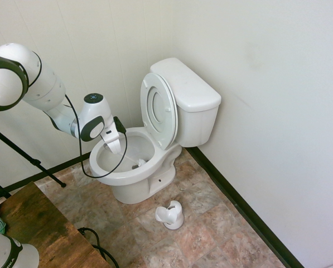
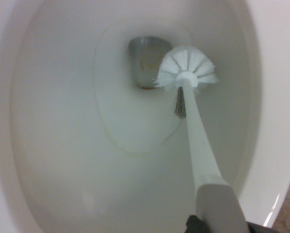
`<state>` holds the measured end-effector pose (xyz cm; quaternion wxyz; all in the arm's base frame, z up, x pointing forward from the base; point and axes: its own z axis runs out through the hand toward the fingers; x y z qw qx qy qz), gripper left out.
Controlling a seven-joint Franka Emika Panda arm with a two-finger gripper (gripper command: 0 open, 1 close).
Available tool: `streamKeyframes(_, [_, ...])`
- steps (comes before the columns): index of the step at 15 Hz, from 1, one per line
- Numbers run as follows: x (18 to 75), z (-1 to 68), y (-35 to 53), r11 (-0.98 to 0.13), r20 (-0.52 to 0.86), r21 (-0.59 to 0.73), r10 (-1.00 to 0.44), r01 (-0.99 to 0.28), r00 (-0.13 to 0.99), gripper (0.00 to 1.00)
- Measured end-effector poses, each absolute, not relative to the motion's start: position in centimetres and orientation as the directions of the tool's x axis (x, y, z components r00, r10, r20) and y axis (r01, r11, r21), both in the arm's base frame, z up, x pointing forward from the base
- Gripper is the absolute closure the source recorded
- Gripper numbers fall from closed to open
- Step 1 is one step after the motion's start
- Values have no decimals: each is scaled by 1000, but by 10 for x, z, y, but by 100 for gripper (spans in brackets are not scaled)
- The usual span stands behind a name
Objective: Clean the toilet
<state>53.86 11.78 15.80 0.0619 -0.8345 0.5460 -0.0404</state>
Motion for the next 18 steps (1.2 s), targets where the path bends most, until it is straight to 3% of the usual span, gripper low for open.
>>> streamKeyframes(12, [655,164,204,-455,27,-196,-888,-868,459,100])
streamKeyframes(18, [647,154,249,-513,46,-159,-857,-843,513,100])
